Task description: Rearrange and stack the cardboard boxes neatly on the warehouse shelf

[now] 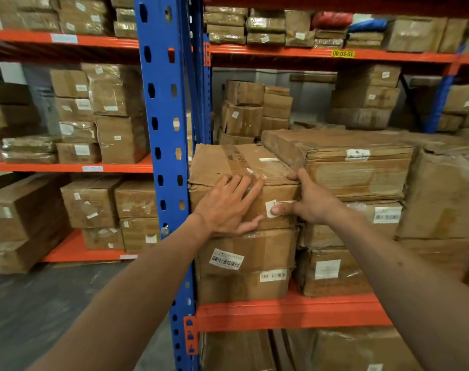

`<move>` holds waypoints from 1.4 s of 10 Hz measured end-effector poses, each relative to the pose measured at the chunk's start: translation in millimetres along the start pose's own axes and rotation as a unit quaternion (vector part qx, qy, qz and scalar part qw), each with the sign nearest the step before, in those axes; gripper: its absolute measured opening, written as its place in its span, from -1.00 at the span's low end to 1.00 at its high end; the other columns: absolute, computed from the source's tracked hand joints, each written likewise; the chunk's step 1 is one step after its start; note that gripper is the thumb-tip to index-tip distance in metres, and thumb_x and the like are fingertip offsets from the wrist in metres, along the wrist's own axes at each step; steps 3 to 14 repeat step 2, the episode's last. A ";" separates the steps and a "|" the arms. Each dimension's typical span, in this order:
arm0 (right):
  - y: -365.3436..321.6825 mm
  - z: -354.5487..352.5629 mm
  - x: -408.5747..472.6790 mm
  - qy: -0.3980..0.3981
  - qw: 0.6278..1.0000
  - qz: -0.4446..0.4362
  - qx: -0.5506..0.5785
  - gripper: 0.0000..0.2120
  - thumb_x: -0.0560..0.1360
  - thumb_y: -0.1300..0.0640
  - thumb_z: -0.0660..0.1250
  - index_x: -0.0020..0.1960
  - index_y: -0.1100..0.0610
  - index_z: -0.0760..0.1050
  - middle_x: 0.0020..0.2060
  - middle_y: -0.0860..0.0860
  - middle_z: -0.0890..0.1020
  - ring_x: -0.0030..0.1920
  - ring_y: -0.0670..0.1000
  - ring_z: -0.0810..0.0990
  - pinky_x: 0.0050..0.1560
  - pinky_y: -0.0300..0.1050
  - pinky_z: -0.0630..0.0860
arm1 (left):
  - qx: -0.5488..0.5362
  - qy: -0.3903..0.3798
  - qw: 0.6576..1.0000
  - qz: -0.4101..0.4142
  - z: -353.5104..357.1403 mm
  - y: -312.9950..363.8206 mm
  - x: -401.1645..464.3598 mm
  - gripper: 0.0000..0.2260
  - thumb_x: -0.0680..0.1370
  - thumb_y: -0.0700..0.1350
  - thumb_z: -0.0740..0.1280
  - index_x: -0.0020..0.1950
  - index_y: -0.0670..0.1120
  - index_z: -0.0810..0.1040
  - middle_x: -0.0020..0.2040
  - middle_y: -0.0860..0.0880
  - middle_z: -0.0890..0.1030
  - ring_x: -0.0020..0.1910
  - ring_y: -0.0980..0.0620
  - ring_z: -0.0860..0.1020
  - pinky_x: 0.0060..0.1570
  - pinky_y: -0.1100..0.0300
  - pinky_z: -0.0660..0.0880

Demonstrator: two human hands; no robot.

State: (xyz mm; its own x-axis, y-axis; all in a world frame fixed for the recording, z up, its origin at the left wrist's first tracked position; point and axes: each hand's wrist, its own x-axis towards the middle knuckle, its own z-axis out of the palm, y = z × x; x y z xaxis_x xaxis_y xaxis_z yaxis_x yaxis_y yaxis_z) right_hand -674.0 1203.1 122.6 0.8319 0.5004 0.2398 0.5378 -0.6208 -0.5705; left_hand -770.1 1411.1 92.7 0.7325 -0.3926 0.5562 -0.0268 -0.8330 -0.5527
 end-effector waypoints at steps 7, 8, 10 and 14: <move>19.1 6.4 -54.2 -0.084 0.988 -0.025 0.127 0.18 0.36 -0.07 0.62 0.57 -0.37 -0.24 0.54 -0.07 0.28 0.50 0.01 0.29 0.51 0.14 0.23 | -0.025 -0.030 0.997 -0.070 -11.1 10.8 -2.6 -0.17 0.54 0.38 0.03 0.59 -0.21 0.14 0.37 -0.30 0.42 0.26 -0.26 0.42 0.27 -0.17 0.34; 19.1 6.4 -54.2 -0.084 0.988 -0.025 0.127 0.18 0.36 -0.07 0.62 0.57 -0.37 -0.24 0.54 -0.07 0.28 0.50 0.01 0.29 0.51 0.14 0.23 | -0.025 -0.030 0.997 -0.070 -11.1 10.8 -2.6 -0.17 0.54 0.38 0.03 0.59 -0.21 0.14 0.37 -0.30 0.42 0.26 -0.26 0.42 0.27 -0.17 0.34; 19.1 6.4 -54.2 -0.084 0.988 -0.025 0.127 0.18 0.36 -0.07 0.62 0.57 -0.37 -0.24 0.54 -0.07 0.28 0.50 0.01 0.29 0.51 0.14 0.23 | -0.025 -0.030 0.997 -0.070 -11.1 10.8 -2.6 -0.17 0.54 0.38 0.03 0.59 -0.21 0.14 0.37 -0.30 0.42 0.26 -0.26 0.42 0.27 -0.17 0.34; 19.1 6.4 -54.2 -0.084 0.988 -0.025 0.127 0.18 0.36 -0.07 0.62 0.57 -0.37 -0.24 0.54 -0.07 0.28 0.50 0.01 0.29 0.51 0.14 0.23 | -0.025 -0.030 0.997 -0.070 -11.1 10.8 -2.6 -0.17 0.54 0.38 0.03 0.59 -0.21 0.14 0.37 -0.30 0.42 0.26 -0.26 0.42 0.27 -0.17 0.34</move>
